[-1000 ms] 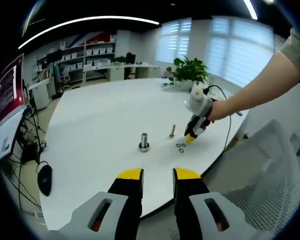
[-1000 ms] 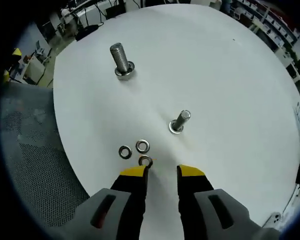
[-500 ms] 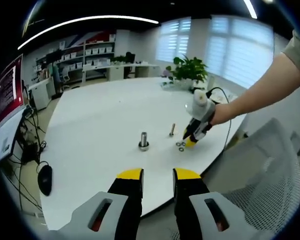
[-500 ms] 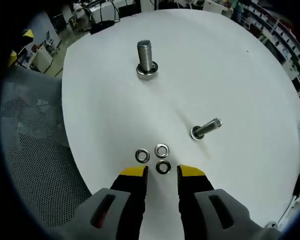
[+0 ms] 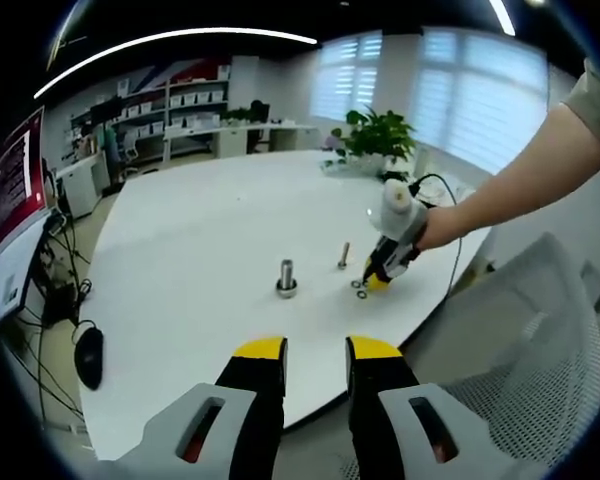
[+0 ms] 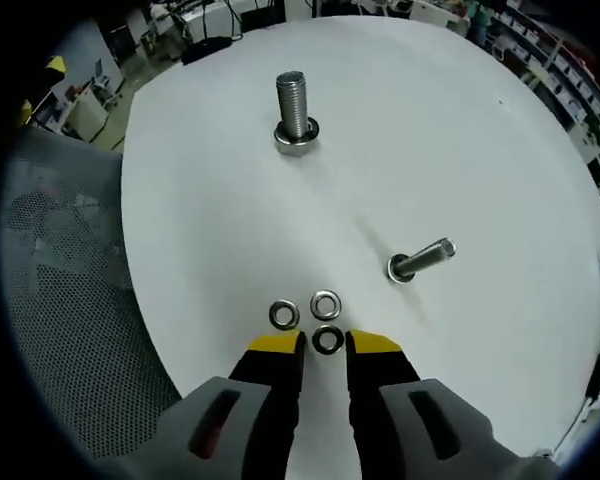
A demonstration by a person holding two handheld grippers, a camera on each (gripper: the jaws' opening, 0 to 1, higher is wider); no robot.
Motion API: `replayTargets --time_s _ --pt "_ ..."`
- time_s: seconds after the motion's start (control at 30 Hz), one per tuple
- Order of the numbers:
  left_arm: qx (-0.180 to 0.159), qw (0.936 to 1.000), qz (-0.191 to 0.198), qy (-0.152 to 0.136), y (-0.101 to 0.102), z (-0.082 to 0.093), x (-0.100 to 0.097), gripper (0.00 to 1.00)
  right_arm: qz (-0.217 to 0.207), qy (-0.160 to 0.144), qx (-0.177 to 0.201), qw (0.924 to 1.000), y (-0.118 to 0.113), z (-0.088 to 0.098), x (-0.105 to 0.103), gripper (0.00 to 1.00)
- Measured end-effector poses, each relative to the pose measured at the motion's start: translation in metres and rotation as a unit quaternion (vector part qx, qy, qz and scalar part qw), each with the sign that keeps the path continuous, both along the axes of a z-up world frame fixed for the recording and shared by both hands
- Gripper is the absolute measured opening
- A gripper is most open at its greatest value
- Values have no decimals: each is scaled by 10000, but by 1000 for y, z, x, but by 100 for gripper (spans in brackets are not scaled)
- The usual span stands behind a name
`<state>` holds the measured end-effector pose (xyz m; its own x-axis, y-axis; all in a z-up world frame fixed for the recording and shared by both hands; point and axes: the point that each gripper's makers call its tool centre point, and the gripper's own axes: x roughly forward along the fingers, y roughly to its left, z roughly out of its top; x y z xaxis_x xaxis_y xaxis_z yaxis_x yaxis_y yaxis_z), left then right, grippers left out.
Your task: Place the washer onto the threaded stud by aligning its center hole with the stud, sliding it down to the base, and recovering from edge contact or off-axis alignment until the washer reaches the visible bottom stop.
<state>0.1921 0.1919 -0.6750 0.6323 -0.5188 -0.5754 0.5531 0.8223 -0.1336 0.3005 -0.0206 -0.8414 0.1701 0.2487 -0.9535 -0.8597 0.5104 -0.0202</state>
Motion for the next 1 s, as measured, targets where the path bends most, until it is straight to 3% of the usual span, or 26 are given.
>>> replayTargets --time_s 0.37,0.43,0.63,0.8,1.0 --pt "-7 10000 15 20 1 0 1 21 170 9 -46 9998 -10 -1 -11 15" --pt "-18 10000 34 3 1 0 1 21 103 189 -149 9997 -16 -1 -15 15" --pt "-37 10000 26 -10 1 1 2 21 539 313 -383 9973 -17 -3 -20 18" --pt "-48 10000 27 -15 1 1 2 20 1467 388 -831 9849 -17 -3 -26 21" --pt "-82 10000 30 -37 0 3 2 20 1918 394 -667 9784 -21 -3 -24 20"
